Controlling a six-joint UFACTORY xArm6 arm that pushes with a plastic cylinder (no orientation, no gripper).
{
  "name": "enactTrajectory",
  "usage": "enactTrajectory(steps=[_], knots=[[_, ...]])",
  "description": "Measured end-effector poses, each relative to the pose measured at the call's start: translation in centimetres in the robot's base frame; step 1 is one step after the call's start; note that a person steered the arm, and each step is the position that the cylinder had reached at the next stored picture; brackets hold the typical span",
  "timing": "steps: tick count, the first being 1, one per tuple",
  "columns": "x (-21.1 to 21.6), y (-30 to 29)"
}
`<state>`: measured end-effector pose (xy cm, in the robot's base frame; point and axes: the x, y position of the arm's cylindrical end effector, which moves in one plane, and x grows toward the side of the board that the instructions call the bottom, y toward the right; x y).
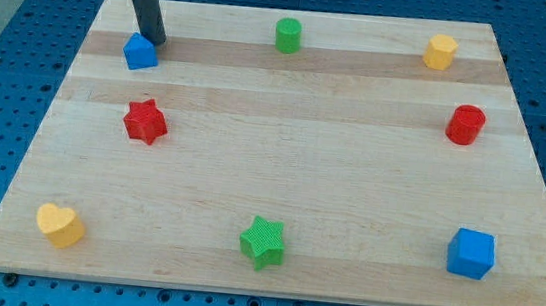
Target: Move the arm right to the green circle
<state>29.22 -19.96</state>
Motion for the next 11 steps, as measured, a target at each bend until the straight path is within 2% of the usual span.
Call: enactTrajectory(steps=[3, 4, 6, 8, 9, 10, 11], knots=[[9.5, 0.3], [9.7, 2.6], [4.0, 16.1], [4.0, 19.6], [4.0, 27.4], [1.4, 28.0], [-3.4, 27.5]])
